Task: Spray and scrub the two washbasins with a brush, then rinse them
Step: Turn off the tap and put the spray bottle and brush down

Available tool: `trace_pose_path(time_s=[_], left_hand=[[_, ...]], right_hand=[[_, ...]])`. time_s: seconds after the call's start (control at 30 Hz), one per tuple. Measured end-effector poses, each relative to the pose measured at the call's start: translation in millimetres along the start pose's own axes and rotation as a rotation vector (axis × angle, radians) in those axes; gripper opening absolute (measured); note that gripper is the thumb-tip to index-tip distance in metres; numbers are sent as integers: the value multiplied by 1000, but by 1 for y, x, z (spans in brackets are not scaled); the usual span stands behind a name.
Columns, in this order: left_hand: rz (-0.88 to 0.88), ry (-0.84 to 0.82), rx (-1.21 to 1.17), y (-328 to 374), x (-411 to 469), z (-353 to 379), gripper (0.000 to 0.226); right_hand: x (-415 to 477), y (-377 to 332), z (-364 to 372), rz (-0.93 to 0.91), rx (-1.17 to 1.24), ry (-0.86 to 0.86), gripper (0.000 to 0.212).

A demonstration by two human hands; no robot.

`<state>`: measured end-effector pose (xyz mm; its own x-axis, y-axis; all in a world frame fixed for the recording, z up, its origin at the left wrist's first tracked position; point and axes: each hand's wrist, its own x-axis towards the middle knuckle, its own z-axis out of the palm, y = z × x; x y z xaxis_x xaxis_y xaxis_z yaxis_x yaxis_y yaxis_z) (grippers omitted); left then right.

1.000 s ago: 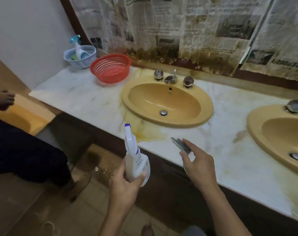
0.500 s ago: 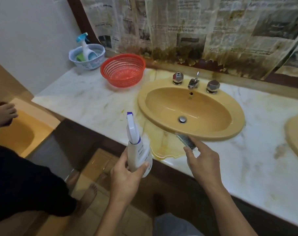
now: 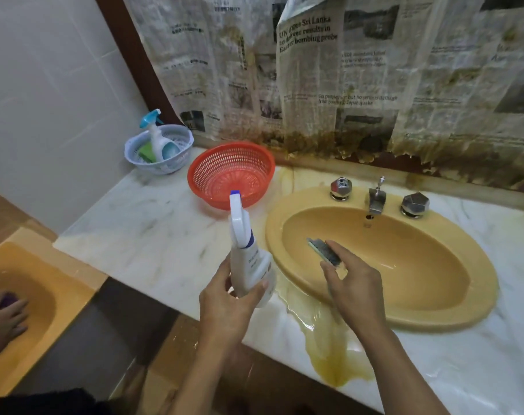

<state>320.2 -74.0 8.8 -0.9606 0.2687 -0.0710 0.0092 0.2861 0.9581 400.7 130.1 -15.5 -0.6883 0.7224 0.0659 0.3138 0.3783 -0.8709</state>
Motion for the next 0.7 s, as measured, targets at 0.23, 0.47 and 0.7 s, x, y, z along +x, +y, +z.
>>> trace_pose_path(time_s=[0.23,0.47,0.7], left_hand=[[54,-23,-15,0,106,-49,61],[103,-47,-39,6,225,-99,57],[199,-71,-7,24,351,-100,62]], right_hand=[[47,-48,72,-53,-75,43,42],[108,-97,150,-15,-134,72,45],[192,-141,202,-15,-208,68,45]])
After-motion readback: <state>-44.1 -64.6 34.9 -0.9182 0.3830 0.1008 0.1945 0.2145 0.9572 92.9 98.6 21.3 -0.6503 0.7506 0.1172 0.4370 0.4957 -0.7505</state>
